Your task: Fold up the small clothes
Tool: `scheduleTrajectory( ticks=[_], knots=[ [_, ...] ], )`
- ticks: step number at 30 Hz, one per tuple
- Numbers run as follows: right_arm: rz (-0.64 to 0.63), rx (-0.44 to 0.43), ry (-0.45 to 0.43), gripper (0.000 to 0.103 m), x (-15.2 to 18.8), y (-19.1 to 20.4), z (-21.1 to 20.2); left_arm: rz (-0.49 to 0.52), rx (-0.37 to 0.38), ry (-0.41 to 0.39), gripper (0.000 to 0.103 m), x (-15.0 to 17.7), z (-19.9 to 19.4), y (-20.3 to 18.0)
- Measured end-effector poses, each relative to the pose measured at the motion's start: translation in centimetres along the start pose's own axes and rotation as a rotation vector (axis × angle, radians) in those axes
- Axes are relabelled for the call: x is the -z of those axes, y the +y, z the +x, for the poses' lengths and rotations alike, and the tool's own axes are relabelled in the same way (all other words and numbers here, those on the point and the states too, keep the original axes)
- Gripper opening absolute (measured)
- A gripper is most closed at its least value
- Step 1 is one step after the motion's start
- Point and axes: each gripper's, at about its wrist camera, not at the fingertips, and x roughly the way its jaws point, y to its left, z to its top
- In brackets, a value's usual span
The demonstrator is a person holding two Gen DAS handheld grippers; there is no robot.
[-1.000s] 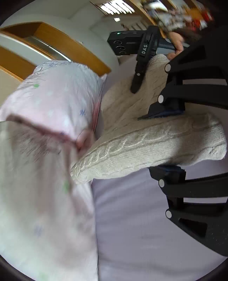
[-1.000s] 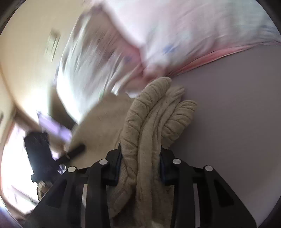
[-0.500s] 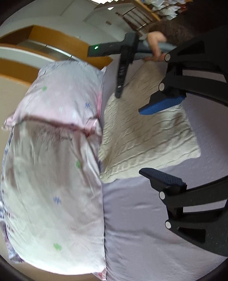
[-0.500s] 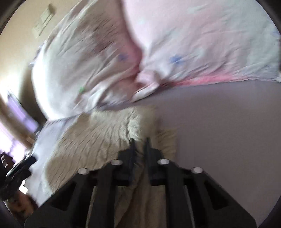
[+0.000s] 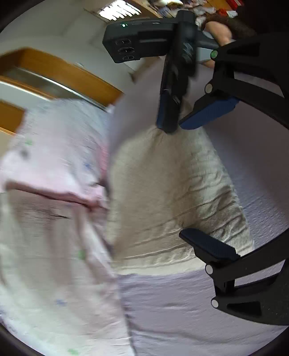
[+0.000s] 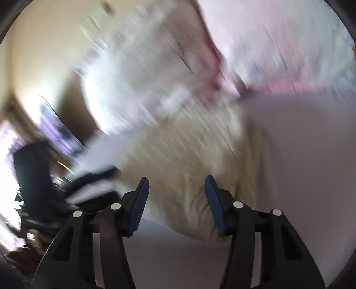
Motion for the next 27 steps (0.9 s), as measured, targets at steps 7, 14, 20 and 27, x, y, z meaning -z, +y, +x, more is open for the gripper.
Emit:
scheduleTrajectory(
  ticks=[7, 14, 20, 27],
  knots=[
    [-0.007, 0.003, -0.146, 0.099, 1.0, 0.4, -4.6, 0.002, -0.015, -0.022, 0.096, 1.6, -3.1, -0.9],
    [-0.091, 0.342, -0.142, 0.102, 4.0, 1.8, -5.5, -0.172, -0.258, 0.077, 0.101, 4.5, -4.4, 2.5],
    [-0.078, 0.328, 0.024, 0.102, 5.7, 1.8, -1.0, -0.134, -0.296, 0.132, 0.101, 5.5, -2.6, 1.4],
    [-0.128, 0.425, 0.052, 0.102, 6.7, 2.8, -0.4, -0.046, -0.394, 0.171, 0.101, 6.4, -0.9, 0.0]
  ],
)
